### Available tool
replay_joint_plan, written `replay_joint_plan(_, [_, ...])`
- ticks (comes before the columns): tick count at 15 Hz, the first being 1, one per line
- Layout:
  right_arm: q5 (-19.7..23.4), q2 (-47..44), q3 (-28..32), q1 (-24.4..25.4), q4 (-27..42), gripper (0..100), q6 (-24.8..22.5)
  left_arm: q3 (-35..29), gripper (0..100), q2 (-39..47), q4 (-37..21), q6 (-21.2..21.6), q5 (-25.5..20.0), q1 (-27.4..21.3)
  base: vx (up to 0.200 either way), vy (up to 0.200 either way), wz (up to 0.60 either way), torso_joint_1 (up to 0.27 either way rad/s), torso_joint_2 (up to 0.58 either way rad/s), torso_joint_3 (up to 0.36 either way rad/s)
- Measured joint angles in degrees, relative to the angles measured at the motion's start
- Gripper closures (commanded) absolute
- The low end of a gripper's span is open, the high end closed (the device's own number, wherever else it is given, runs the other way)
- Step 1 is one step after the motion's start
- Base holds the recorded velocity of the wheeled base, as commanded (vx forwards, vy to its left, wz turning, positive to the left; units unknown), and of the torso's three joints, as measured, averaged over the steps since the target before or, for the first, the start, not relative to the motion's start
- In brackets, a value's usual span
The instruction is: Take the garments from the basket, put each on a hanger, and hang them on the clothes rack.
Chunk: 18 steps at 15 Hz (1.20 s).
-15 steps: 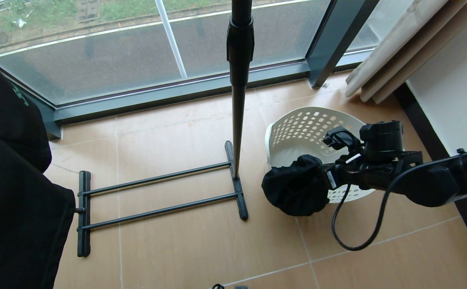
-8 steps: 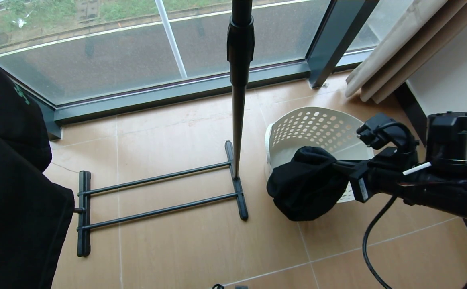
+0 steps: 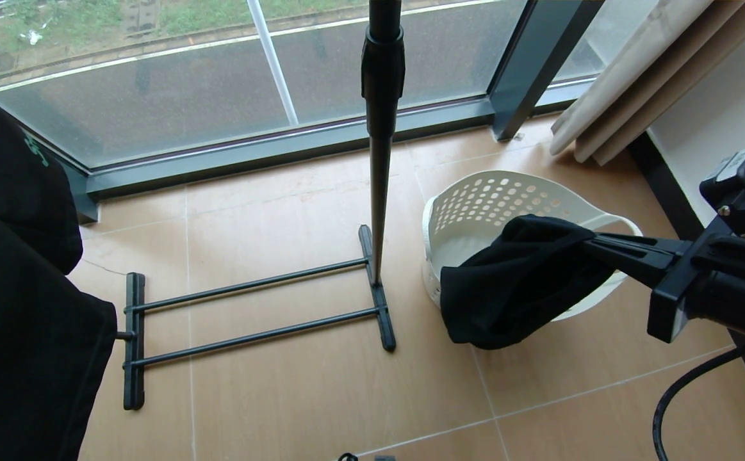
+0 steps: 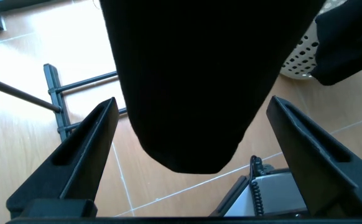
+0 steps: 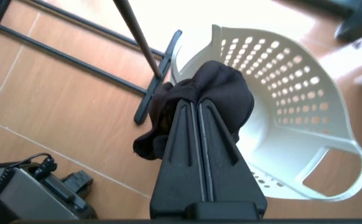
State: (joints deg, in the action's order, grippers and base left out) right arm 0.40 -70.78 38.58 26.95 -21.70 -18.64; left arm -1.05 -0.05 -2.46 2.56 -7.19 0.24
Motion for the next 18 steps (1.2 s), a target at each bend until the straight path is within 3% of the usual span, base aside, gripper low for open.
replay_joint_plan(5, [0.09, 1.84, -0.16, 0.35, -0.13, 100, 0.01, 0.00, 0, 0.00, 0.00, 0.09, -0.06, 0.00, 0.000, 0.000, 0.00, -0.001, 0.00, 0.017])
replay_joint_plan(14, [0.11, 0.88, 0.20, 0.38, -0.33, 100, 0.04, 0.00, 0, 0.00, 0.00, 0.04, -0.20, 0.00, 0.000, 0.000, 0.00, 0.003, 0.00, 0.186])
replay_joint_plan(18, [3.91, 0.79, 0.09, 0.38, -0.20, 100, 0.06, 0.00, 0, 0.00, -0.07, 0.01, -0.20, 0.00, 0.000, 0.000, 0.00, 0.016, -0.05, 0.159])
